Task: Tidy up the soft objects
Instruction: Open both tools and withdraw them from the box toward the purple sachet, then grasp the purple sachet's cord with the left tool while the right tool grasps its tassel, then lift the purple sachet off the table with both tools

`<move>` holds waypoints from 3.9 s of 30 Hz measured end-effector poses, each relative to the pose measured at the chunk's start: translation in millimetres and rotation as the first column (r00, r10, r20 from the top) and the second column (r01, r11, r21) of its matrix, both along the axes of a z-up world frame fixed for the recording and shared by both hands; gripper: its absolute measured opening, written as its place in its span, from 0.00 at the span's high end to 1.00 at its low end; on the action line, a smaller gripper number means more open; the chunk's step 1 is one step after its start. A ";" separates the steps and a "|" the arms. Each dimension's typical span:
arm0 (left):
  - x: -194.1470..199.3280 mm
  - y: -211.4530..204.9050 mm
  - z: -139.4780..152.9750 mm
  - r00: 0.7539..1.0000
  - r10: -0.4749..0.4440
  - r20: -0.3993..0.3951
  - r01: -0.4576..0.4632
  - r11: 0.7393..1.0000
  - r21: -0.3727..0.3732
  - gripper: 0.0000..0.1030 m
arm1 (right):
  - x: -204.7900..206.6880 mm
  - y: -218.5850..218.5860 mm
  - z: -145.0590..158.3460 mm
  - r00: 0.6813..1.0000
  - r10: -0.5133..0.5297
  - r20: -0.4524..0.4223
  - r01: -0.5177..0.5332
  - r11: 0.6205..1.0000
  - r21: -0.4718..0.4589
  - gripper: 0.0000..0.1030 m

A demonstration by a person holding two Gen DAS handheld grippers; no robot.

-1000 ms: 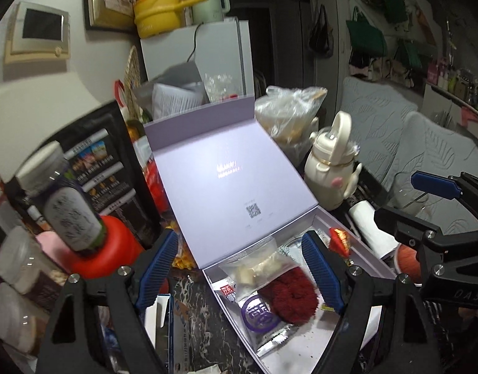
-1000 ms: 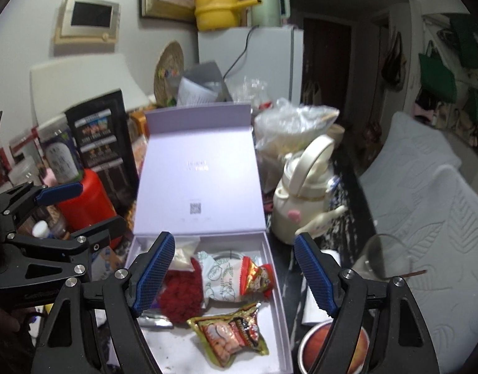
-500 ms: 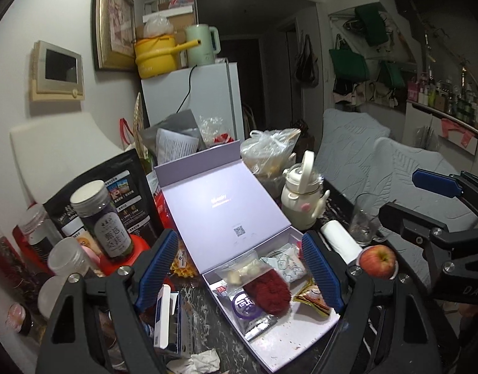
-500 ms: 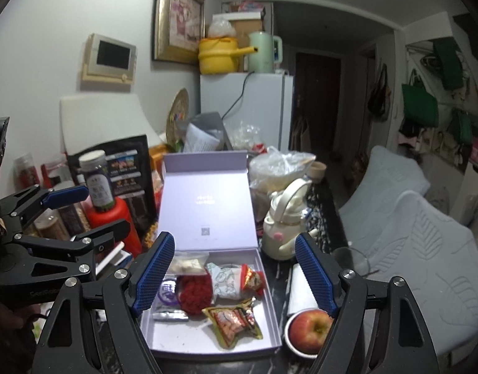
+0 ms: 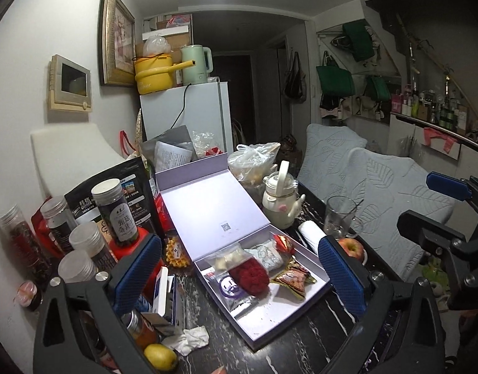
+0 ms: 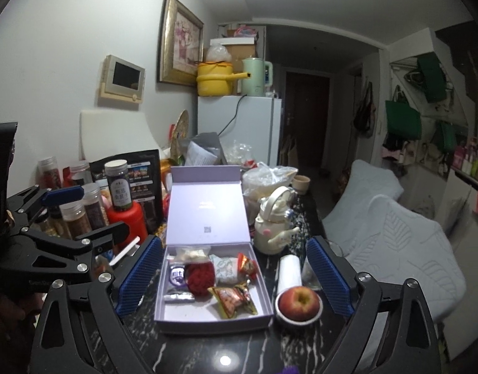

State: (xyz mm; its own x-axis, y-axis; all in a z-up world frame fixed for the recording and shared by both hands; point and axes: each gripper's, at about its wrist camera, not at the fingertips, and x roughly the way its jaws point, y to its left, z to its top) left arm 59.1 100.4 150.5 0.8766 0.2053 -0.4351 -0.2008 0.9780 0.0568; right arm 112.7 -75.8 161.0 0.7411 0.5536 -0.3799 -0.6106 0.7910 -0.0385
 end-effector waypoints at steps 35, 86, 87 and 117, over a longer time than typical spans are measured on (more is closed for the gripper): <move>-80.7 -105.2 -97.6 0.944 -0.300 -0.139 0.291 0.953 -0.079 0.01 | -106.0 -109.2 -92.8 0.972 -0.194 -0.135 0.193 0.981 -0.021 0.04; 9.2 -97.6 -239.7 0.823 -0.372 -0.429 0.289 0.925 -0.246 0.60 | -7.0 -117.7 -233.8 0.889 -0.166 -0.426 0.116 0.983 -0.141 0.06; 10.1 -94.0 -239.9 0.825 -0.369 -0.427 0.285 0.925 -0.249 0.60 | -2.9 -114.5 -235.1 0.891 -0.170 -0.422 0.115 0.982 -0.152 0.06; 36.2 -92.3 -238.8 0.784 -0.485 -0.387 0.368 0.865 -0.340 0.65 | 44.0 -77.9 -253.8 0.883 -0.021 -0.470 -0.078 0.979 -0.190 0.97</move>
